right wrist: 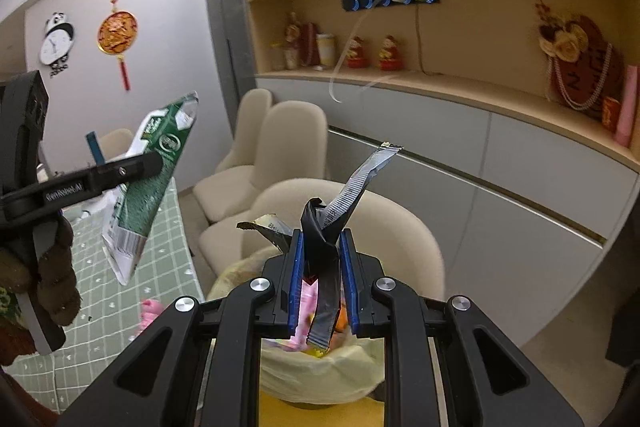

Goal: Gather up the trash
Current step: 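Carry the milk carton and black strap over the bin and open the left tool, then lower the right tool into the bin and release the black strap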

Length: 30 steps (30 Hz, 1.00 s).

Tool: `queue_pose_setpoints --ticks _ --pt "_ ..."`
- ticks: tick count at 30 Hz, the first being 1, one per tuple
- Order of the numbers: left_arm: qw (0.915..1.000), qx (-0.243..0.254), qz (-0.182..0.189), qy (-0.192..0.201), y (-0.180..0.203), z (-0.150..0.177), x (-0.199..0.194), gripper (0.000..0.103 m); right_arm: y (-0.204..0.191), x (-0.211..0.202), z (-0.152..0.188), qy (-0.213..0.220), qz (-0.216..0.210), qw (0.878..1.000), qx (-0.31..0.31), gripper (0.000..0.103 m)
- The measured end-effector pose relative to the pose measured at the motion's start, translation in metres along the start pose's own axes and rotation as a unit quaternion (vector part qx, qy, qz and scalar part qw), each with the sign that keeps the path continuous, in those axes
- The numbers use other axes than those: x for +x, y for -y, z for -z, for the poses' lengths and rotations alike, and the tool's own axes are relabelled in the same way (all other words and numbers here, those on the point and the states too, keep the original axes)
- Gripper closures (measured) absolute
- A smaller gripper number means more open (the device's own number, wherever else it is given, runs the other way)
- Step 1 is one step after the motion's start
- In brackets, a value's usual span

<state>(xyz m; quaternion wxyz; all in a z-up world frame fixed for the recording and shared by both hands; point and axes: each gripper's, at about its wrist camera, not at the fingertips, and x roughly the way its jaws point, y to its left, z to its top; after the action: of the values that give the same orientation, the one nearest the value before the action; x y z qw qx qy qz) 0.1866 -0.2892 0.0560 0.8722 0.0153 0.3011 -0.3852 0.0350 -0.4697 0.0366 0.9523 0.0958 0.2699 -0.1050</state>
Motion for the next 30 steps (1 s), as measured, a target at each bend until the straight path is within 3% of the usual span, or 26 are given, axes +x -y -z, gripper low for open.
queue_pose_setpoints --ticks 11,14,16,20,24,30 --pt "0.9923 -0.004 0.083 -0.091 0.001 0.032 0.111 0.056 0.035 0.026 0.010 -0.031 0.033 0.998 0.036 0.085" --pt "0.9836 -0.006 0.085 -0.159 0.000 0.056 0.155 0.056 0.038 0.034 0.013 -0.039 0.039 0.998 0.041 0.085" --pt "0.9754 -0.004 0.068 -0.210 0.001 0.070 0.179 0.058 0.040 0.038 0.013 -0.043 0.044 0.997 0.041 0.085" --pt "0.9596 0.021 0.055 -0.275 0.011 0.088 0.213 0.058 0.045 0.047 0.017 -0.052 0.052 0.996 0.047 0.085" --pt "0.9507 0.040 0.050 -0.303 0.020 0.095 0.234 0.058 0.047 0.053 0.020 -0.061 0.057 0.995 0.051 0.085" --pt "0.9511 0.050 0.062 -0.298 0.025 0.095 0.229 0.058 0.049 0.059 0.024 -0.071 0.064 0.994 0.052 0.085"
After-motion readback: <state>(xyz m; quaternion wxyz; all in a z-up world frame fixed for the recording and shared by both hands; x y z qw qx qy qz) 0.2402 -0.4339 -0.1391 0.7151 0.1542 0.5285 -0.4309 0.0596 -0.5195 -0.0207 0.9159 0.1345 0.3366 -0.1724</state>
